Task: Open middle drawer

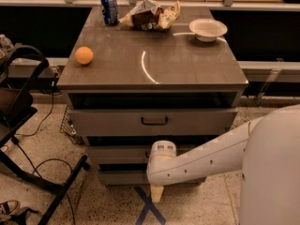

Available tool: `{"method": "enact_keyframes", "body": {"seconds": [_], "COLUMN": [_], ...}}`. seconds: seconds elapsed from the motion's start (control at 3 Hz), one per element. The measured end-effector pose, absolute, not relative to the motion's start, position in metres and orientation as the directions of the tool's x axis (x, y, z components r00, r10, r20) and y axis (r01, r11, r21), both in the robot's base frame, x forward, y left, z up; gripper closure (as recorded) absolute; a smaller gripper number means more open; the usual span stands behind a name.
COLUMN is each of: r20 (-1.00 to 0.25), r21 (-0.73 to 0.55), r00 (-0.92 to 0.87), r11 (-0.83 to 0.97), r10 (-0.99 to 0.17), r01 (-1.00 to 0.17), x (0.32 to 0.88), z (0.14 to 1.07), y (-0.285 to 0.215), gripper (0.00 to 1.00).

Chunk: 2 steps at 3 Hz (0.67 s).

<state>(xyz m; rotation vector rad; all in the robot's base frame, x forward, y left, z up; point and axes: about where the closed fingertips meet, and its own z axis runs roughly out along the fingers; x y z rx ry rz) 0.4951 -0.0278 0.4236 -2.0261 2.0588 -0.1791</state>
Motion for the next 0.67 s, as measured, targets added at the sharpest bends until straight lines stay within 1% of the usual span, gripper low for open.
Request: {"method": "enact_keyframes", "body": {"seconds": [0.33,0.67], "r20": [-0.063,-0.032], "r21": [-0.281,-0.271], "r00": [0.001,0.001], "r11": [0.017,0.007], "r10": [-0.998,-1.0], "r01": [-0.96,-0.963], "x": [0.508,0.5143], "z": [0.4237,0.4172], "y": [-0.0326,-0.034], "gripper": [0.0,0.0]}}
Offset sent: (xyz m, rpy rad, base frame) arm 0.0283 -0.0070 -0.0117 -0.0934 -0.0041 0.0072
